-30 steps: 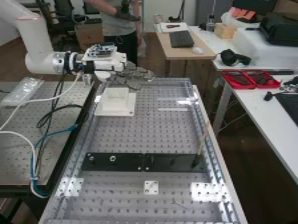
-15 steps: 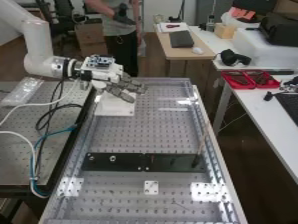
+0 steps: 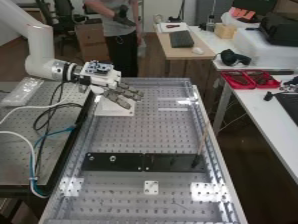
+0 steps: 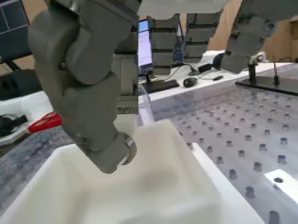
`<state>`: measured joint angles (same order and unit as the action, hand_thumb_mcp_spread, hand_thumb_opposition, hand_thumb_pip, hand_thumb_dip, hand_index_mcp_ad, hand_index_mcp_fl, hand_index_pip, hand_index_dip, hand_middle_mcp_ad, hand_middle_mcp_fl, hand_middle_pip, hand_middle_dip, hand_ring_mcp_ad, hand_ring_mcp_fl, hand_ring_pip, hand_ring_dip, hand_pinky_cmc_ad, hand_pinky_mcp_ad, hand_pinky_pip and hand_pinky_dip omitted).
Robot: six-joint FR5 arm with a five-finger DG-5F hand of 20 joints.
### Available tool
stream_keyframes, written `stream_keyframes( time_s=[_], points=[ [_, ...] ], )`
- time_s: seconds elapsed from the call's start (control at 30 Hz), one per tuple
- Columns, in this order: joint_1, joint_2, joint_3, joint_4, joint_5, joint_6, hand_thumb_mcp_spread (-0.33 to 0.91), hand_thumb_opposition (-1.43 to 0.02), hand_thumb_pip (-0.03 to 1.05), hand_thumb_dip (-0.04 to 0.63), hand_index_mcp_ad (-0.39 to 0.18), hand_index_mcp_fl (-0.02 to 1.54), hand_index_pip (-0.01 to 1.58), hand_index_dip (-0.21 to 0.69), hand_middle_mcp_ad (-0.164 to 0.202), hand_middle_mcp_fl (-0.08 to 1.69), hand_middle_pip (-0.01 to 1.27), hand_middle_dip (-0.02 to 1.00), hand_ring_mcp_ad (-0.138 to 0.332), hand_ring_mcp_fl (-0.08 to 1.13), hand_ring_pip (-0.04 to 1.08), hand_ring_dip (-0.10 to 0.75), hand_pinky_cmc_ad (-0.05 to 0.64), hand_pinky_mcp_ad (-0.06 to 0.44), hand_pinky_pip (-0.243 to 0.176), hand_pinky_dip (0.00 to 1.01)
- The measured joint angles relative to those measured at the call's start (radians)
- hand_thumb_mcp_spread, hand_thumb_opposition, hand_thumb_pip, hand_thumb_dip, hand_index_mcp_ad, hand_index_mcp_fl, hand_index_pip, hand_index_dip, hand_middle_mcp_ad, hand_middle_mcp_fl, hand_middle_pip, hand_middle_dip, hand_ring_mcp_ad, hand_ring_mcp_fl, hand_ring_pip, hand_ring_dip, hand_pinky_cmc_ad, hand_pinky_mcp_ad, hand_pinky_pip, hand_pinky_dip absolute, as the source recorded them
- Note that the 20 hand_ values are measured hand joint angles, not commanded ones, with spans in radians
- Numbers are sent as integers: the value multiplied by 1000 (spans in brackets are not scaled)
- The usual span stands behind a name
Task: Grab the bearing and place it in the white container
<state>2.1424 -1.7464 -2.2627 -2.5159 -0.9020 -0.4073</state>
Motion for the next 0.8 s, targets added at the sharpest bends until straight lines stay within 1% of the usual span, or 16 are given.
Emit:
stream_keyframes(
  time_s=[0.07, 0.13, 0.17, 0.2, 0.23, 0.27, 0.4, 0.47, 0.5, 0.53, 0.57, 0.67, 0.8],
  points=[
    [0, -2, 2, -2, 0, 4, 494, -1012, 579, 234, -101, 517, 1405, 253, 75, 133, 131, 122, 127, 14, 105, 3, 346, 293, -42, 141],
    [-2, -6, 7, -11, -3, 11, 475, -1011, 579, 237, -103, 522, 1393, 253, 75, 129, 131, 122, 127, 14, 105, 3, 346, 297, -42, 141],
    [-3, -8, 9, -15, -5, 14, 471, -988, 583, 237, -105, 480, 1379, 253, 75, 98, 131, 122, 127, 14, 105, 3, 346, 297, -42, 141],
    [-7, -10, 12, -22, -9, 18, 469, -960, 637, 251, -106, 415, 1358, 251, 75, 87, 131, 122, 127, 14, 105, 3, 346, 297, -42, 141],
    [-12, -12, 16, -33, -14, 22, 466, -929, 716, 269, -108, 342, 1354, 257, 75, 66, 131, 122, 127, 14, 101, 3, 349, 297, -42, 141],
    [-14, -13, 17, -38, -15, 25, 443, -913, 742, 283, -120, 257, 1340, 258, 75, 54, 131, 122, 129, 14, 101, 3, 349, 297, -42, 141],
    [-28, -13, 27, -77, -29, 42, 407, -899, 735, 284, -173, 211, 1349, 265, 77, 54, 131, 122, 131, 14, 96, 3, 346, 297, -47, 148],
    [-33, -9, 30, -93, -33, 47, 393, -883, 735, 284, -215, 178, 1346, 265, 73, 0, 131, 122, 127, 14, 96, 3, 349, 297, -49, 154],
    [-36, -6, 32, -103, -35, 50, 396, -885, 738, 284, -215, 140, 1344, 265, 75, 0, 131, 122, 127, 14, 96, 3, 346, 297, -49, 154],
    [-40, -1, 33, -111, -38, 52, 377, -885, 738, 284, -197, 73, 1311, 257, 75, 3, 131, 122, 127, 14, 96, 3, 346, 293, -56, 152],
    [-41, 1, 34, -114, -40, 52, 379, -871, 738, 284, -173, 23, 1250, 229, 75, 3, 131, 126, 127, 14, 98, 3, 349, 293, -61, 166],
    [-51, 17, 38, -130, -48, 50, 379, -867, 738, 284, -161, 24, 1255, 232, 75, 2, 131, 122, 127, 14, 94, 3, 349, 293, -61, 171],
    [-69, 52, 47, -162, -57, 43, 367, -869, 738, 284, -161, 24, 1257, 227, 75, 2, 131, 122, 127, 14, 94, 3, 346, 293, -68, 180]
  ],
)
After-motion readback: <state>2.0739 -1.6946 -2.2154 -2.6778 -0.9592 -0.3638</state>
